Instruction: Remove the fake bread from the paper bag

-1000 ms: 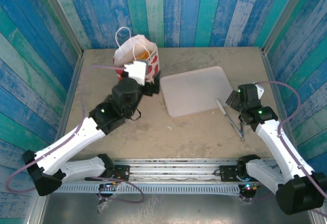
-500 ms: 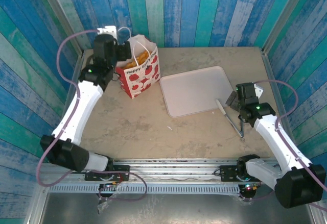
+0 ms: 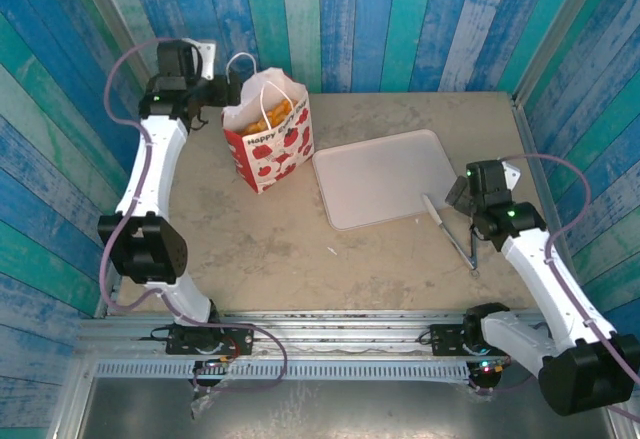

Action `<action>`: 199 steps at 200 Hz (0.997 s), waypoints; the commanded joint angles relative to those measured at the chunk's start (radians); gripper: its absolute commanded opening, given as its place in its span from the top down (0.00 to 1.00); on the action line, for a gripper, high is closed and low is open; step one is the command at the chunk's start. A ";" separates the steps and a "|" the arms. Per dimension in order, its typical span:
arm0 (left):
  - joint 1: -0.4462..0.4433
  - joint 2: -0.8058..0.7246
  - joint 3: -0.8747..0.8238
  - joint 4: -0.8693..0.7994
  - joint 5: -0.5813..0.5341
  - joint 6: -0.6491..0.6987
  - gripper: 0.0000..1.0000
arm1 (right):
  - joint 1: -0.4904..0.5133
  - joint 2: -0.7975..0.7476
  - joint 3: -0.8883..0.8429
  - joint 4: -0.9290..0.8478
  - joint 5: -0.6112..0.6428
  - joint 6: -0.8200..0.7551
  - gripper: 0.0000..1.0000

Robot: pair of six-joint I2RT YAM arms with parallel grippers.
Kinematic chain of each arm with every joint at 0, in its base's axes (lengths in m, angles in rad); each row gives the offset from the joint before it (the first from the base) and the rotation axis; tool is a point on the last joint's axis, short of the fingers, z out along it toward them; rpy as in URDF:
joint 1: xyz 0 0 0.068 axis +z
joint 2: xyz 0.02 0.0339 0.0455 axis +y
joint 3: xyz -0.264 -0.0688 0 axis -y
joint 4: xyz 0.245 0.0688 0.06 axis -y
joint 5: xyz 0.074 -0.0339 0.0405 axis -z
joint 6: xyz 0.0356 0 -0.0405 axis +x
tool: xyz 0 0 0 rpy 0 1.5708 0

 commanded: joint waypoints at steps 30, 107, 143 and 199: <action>0.001 0.140 0.107 -0.096 0.038 0.066 0.10 | -0.006 -0.114 -0.045 0.019 -0.022 -0.070 0.00; 0.002 0.299 0.294 -0.225 0.088 0.155 0.33 | -0.109 -0.148 -0.092 -0.015 -0.036 0.014 0.00; 0.002 0.335 0.334 -0.248 0.096 0.169 0.44 | -0.174 -0.139 -0.100 -0.024 -0.084 0.014 0.00; 0.002 0.362 0.346 -0.268 0.097 0.186 0.46 | -0.262 -0.079 -0.120 -0.024 -0.158 0.014 0.00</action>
